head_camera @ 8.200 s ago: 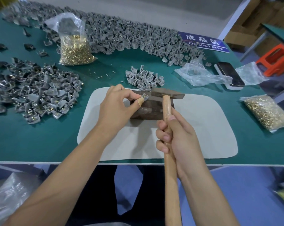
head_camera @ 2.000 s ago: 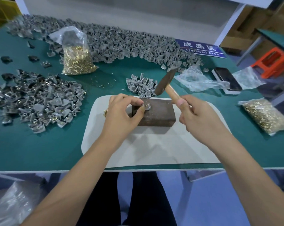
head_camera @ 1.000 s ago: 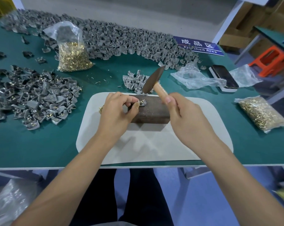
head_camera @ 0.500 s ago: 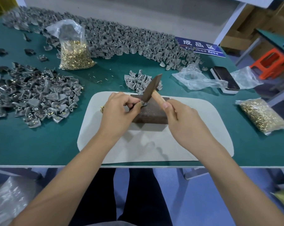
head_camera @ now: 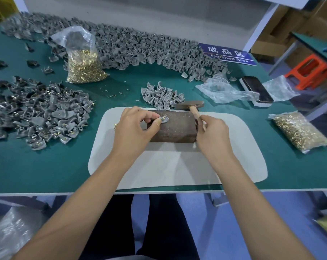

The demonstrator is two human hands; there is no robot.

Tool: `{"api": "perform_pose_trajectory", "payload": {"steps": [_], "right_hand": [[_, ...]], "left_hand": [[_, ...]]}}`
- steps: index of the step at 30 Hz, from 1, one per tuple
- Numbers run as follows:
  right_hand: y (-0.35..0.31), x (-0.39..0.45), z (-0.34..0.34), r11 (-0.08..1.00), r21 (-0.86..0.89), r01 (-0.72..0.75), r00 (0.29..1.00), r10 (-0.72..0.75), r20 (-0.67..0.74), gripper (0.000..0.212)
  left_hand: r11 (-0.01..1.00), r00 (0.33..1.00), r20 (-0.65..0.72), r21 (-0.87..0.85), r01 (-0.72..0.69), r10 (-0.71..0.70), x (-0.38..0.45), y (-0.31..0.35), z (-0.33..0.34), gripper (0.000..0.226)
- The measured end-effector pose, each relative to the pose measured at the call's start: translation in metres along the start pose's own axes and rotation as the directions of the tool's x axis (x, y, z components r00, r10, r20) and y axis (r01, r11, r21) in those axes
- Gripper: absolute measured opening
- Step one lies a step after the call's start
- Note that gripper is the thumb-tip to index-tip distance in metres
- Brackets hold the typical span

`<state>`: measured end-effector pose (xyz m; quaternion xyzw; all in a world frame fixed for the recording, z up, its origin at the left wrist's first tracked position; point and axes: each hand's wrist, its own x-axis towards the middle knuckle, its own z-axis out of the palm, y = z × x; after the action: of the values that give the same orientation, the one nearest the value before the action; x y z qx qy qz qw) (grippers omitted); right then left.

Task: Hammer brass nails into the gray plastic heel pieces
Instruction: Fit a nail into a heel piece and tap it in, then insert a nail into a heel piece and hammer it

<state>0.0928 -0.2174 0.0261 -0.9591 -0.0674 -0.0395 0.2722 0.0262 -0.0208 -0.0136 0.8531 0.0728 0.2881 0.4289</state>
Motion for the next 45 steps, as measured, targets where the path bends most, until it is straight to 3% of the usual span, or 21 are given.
{"api": "perform_pose_trajectory", "payload": {"steps": [5, 7, 11, 14, 21, 25, 28, 33, 36, 38, 41, 45], "right_hand": [[-0.001, -0.003, -0.002, 0.993, -0.115, -0.027, 0.998, 0.033, 0.047, 0.024], [-0.009, -0.007, -0.006, 0.983, -0.186, -0.009, 1.000, 0.007, -0.010, 0.030], [-0.036, -0.018, -0.010, 0.966, 0.019, 0.259, 0.958, -0.255, -0.134, 0.036], [-0.064, -0.029, 0.003, 0.899, 0.187, 0.397, 0.917, -0.397, -0.035, 0.028], [-0.142, -0.044, 0.063, 0.768, 0.244, 0.592, 0.731, -0.639, 0.239, 0.025], [-0.183, -0.047, 0.090, 0.758, 0.275, 0.592, 0.724, -0.650, 0.233, 0.029], [-0.200, -0.042, 0.100, 0.747, 0.266, 0.610, 0.711, -0.664, 0.234, 0.027], [-0.177, -0.016, 0.086, 0.815, 0.179, 0.552, 0.801, -0.577, 0.158, 0.023], [-0.147, 0.003, 0.065, 0.870, 0.098, 0.484, 0.867, -0.492, 0.081, 0.019], [-0.134, 0.009, 0.055, 0.885, 0.083, 0.458, 0.880, -0.464, 0.101, 0.015], [-0.118, 0.010, 0.049, 0.893, 0.045, 0.447, 0.878, -0.448, 0.167, 0.012], [-0.100, 0.002, 0.049, 0.887, 0.074, 0.456, 0.876, -0.462, 0.139, 0.012]], "left_hand": [[1.000, 1.000, -0.003, 0.020, -0.008, 0.009, 0.000, 0.000, -0.001, 0.011], [1.000, 1.000, -0.010, 0.028, -0.006, 0.006, 0.000, 0.003, -0.002, 0.009], [1.000, 0.997, -0.073, 0.022, 0.000, 0.002, 0.002, 0.017, -0.005, 0.004], [0.998, 0.995, -0.098, 0.055, -0.009, 0.014, -0.005, 0.018, -0.022, 0.007], [0.932, 0.975, -0.222, 0.356, 0.074, 0.007, -0.035, -0.036, -0.115, 0.009], [0.875, 0.928, -0.370, 0.437, 0.209, -0.037, -0.030, -0.052, -0.147, 0.009], [0.868, 0.894, -0.429, 0.388, 0.311, -0.129, -0.020, -0.064, -0.163, 0.010], [0.869, 0.894, -0.385, 0.333, 0.366, -0.229, -0.007, -0.074, -0.165, 0.013], [0.914, 0.929, -0.364, 0.348, 0.207, -0.072, -0.004, -0.064, -0.155, 0.010], [0.945, 0.974, -0.225, 0.323, 0.046, 0.030, -0.005, -0.052, -0.145, 0.006], [0.960, 0.997, 0.082, 0.279, -0.009, -0.015, -0.007, -0.038, -0.122, 0.012], [0.918, 0.983, 0.173, 0.397, -0.017, -0.056, -0.013, -0.031, -0.099, 0.025]]}}
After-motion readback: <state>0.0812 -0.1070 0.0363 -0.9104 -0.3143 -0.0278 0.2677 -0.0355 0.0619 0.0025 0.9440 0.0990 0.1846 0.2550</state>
